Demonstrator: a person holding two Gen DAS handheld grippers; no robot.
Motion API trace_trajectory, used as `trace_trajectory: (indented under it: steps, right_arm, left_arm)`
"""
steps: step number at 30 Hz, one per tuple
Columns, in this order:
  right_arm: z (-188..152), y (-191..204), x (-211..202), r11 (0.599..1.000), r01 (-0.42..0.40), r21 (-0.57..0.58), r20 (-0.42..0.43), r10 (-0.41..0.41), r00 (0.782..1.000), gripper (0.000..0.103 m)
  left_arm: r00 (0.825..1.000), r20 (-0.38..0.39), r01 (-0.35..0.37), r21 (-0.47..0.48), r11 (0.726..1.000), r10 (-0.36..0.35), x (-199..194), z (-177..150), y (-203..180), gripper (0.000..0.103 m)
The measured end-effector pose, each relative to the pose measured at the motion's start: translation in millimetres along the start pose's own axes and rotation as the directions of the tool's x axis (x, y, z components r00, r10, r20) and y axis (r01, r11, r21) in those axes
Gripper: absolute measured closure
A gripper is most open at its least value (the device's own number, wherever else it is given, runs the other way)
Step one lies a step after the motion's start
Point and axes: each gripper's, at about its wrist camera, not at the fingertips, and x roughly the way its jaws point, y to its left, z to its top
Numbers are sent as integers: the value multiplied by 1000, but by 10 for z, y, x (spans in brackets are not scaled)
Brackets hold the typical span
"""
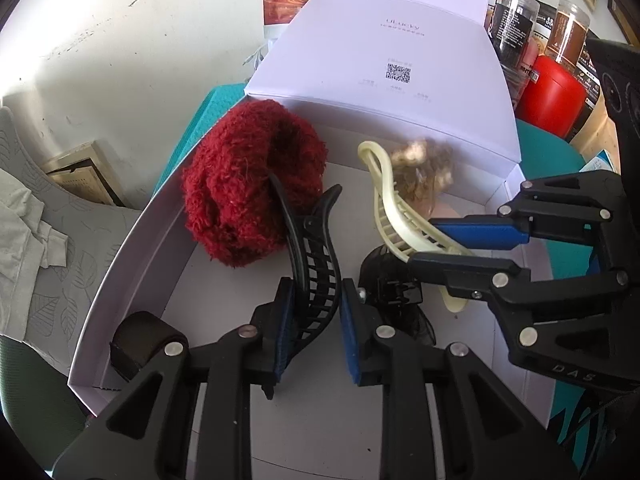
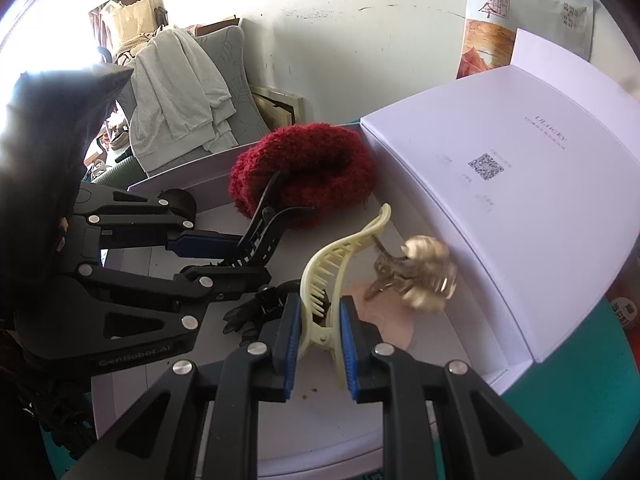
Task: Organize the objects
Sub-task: 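Carry the black and cream claw clips with both grippers into the box, then open the left gripper on the black claw clip while the right gripper releases the cream clip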
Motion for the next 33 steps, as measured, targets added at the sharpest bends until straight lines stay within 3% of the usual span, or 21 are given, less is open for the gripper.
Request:
trace_trajectory:
  steps: [13,26,29,33]
  right_arm:
    - [25,16,2,1000,-8,-8,-19,8,1000,85]
    - [44,-21,24,1000,4,2,-33,-4,999,84]
    - [42,-36,-2,1000,18,9,-28,-18,999,79]
    - [35,-54,-55,1000,20,21,-22,-19,1000,66]
  left_arm:
    - [997,-68,-27,-18,999,26,22,8,7,80]
    - [995,-77,-61,-40,997,57,-108,-56,7,79]
    - [996,-68,-69,-48,996,65,-170,-47,-18,77]
    - [995,-46,-89,-61,994,86,-295,-53,-2,64]
